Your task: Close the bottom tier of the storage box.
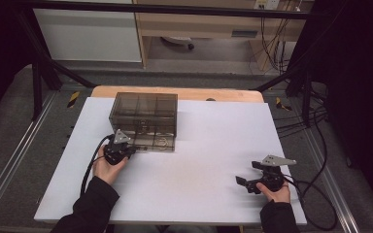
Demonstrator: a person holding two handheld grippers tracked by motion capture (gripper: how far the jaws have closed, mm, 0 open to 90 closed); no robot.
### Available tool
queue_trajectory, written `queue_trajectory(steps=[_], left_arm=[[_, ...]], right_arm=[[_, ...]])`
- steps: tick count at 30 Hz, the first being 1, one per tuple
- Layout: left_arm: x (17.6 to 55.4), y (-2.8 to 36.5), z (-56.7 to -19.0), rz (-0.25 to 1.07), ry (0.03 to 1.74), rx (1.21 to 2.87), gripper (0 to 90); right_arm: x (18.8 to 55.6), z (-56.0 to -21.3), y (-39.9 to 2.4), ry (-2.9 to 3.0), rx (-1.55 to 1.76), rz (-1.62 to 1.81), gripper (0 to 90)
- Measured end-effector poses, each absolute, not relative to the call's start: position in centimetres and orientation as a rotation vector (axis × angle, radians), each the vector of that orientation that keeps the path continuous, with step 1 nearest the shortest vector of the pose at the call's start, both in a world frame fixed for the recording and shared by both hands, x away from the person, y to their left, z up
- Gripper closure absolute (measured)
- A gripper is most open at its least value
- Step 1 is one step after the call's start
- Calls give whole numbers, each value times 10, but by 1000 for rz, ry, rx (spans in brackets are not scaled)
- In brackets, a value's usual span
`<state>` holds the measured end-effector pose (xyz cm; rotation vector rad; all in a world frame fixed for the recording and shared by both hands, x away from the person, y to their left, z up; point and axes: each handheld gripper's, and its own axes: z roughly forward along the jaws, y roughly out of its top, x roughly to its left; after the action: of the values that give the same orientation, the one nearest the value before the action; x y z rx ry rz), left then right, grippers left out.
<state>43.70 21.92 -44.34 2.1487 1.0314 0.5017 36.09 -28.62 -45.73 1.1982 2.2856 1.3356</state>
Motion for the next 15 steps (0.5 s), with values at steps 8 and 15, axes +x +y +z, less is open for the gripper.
queue_trajectory(steps=[8,15], left_arm=[[439,218,-444,512,1025,2146,897],[443,217,-443,514,1032,2147,897]], right_arm=[[361,-457,-286,2285,1196,1335,7],[361,-457,-286,2284,1197,1336,8]])
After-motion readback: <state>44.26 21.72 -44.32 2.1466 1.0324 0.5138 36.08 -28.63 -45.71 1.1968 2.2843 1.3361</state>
